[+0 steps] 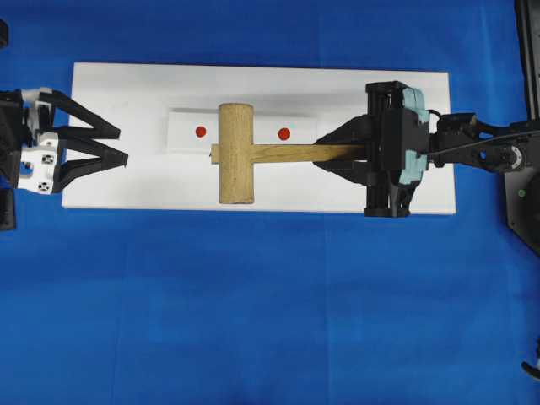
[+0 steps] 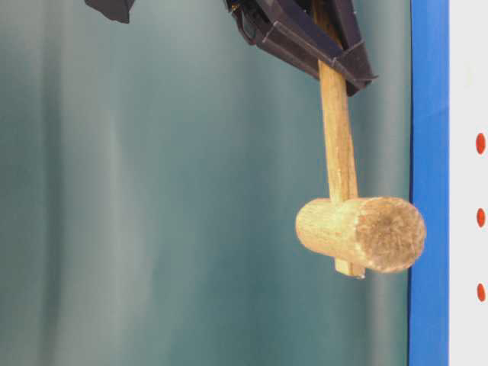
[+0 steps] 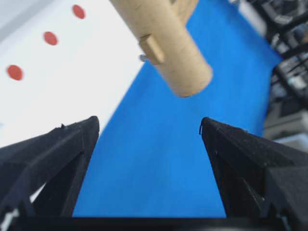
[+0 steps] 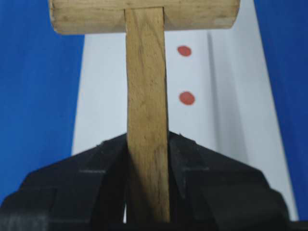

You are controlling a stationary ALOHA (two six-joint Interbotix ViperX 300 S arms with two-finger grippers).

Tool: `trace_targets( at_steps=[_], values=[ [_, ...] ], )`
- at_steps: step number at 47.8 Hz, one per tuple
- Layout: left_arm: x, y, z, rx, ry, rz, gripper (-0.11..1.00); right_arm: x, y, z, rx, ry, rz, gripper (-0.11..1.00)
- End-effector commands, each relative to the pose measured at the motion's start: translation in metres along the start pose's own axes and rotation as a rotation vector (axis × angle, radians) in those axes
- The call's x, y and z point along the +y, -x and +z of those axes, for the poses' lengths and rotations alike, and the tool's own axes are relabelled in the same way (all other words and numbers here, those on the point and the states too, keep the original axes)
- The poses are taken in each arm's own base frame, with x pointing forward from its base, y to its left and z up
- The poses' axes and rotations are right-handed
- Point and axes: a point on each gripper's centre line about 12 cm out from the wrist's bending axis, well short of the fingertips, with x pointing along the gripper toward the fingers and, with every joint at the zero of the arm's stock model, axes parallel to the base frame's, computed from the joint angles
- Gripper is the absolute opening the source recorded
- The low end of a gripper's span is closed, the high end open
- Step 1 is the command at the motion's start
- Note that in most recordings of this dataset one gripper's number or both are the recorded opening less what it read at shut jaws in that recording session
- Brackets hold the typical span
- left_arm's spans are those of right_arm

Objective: Hit the mark with a hammer.
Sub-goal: 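Release the head and carry the mallet off the board with right gripper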

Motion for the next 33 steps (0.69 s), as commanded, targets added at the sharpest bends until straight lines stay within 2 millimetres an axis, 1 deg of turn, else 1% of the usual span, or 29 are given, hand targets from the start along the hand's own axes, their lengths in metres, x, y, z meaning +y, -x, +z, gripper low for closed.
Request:
trace_targets(
  at_steps=[1, 5, 10, 15, 21, 25, 30, 33],
  values=[
    [0.002, 0.000, 0.003, 0.003, -0.068, 0.020, 0.83, 0.008, 0.004, 0.015, -0.045, -0.037, 0.015, 0.09],
    [0.007, 0.000, 0.004, 0.011, -0.163, 0.048, 0.83, 0.018, 0.005, 0.013, -0.040, -0.068, 0.043, 0.09],
    [0.011, 0.001, 0.006, 0.006, -0.276, 0.064, 0.83, 0.035, 0.007, 0.010, -0.025, -0.107, 0.089, 0.09],
    [0.014, 0.002, 0.010, -0.002, -0.394, 0.079, 0.83, 0.057, 0.009, 0.007, -0.018, -0.131, 0.134, 0.09],
    [0.016, 0.003, 0.011, -0.006, -0.525, 0.086, 0.83, 0.081, 0.012, 0.001, -0.023, -0.175, 0.149, 0.09],
    [0.016, 0.004, 0.012, -0.009, -0.565, 0.087, 0.83, 0.095, 0.013, -0.004, -0.025, -0.200, 0.141, 0.09],
    [0.017, 0.004, 0.012, -0.016, -0.570, 0.087, 0.83, 0.116, 0.013, -0.010, -0.018, -0.227, 0.135, 0.09],
    [0.017, 0.004, 0.012, -0.015, -0.570, 0.088, 0.83, 0.125, 0.011, -0.012, -0.011, -0.235, 0.131, 0.09]
  ],
)
